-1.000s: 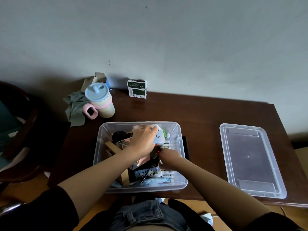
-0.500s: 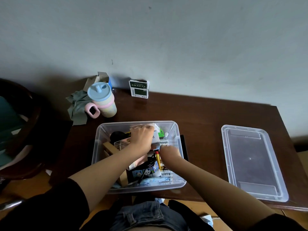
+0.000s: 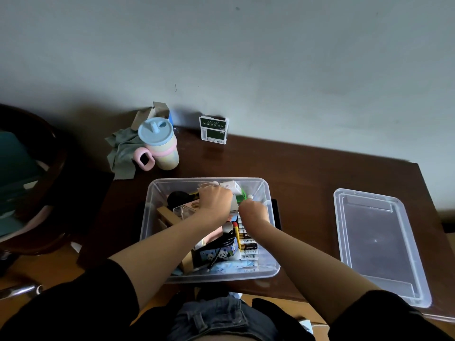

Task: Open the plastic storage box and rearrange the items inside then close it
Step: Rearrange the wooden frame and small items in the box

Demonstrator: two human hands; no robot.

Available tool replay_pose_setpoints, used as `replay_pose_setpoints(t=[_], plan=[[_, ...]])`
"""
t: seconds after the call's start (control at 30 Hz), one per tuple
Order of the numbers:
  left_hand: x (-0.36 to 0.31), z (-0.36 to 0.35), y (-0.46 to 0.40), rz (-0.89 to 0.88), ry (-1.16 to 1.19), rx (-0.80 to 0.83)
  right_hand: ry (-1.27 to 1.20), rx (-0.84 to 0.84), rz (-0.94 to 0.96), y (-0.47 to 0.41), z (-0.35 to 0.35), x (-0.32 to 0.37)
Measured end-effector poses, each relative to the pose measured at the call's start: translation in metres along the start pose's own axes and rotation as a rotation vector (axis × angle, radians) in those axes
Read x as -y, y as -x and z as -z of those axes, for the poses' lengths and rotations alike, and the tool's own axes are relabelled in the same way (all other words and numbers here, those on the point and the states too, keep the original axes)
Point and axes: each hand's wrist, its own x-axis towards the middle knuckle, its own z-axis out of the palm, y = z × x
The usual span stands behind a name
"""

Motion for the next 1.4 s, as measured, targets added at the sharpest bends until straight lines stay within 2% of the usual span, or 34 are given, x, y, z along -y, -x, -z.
replay_pose_setpoints(t=[0.17, 0.27, 0.43, 0.57, 0.7, 0.8, 0.9, 0.97, 1.03, 1.1, 1.17, 1.27, 1.33, 1.4], plan=[[0.002, 0.001, -0.003, -0.048, -0.029, 0.023, -0.042, -0.005, -0.003, -0.002, -0.001, 0.001], [0.013, 0.003, -0.001, -0.088, 0.018, -0.015, -0.085, 0.036, -0.03, -0.001, 0.001, 0.003], [0.039, -0.003, 0.0, -0.056, 0.168, -0.319, -0.425, 0.134, -0.131, 0.011, -0.001, 0.005], [0.043, -0.009, -0.005, -0.088, 0.226, -0.267, -0.63, 0.185, -0.15, 0.022, -0.009, 0.005], [0.043, -0.015, -0.008, -0.181, 0.352, -0.307, -0.753, 0.189, -0.151, 0.028, -0.011, 0.006], [0.04, -0.012, -0.009, -0.212, 0.324, -0.296, -0.757, 0.184, -0.143, 0.031, -0.009, 0.006], [0.035, -0.009, -0.012, -0.198, 0.286, -0.256, -0.658, 0.256, -0.127, 0.033, -0.006, 0.003], [0.036, -0.012, -0.013, -0.19, 0.376, -0.241, -0.563, 0.306, -0.094, 0.034, -0.001, 0.002], [0.043, -0.013, -0.011, -0.195, 0.569, -0.255, -0.457, 0.33, -0.047, 0.037, 0.01, 0.001], [0.058, -0.012, -0.002, -0.198, 0.742, -0.315, -0.333, 0.278, -0.021, 0.041, 0.025, 0.0], [0.078, -0.012, 0.008, -0.186, 0.802, -0.406, -0.251, 0.159, 0.023, 0.043, 0.042, 0.0], [0.113, -0.017, 0.025, -0.116, 0.784, -0.501, -0.377, 0.082, 0.209, 0.045, 0.068, 0.012], [0.132, -0.022, 0.036, -0.066, 0.815, -0.524, -0.519, 0.057, 0.349, 0.049, 0.079, 0.029], [0.144, -0.028, 0.049, -0.022, 0.829, -0.531, -0.547, -0.002, 0.462, 0.051, 0.081, 0.051]])
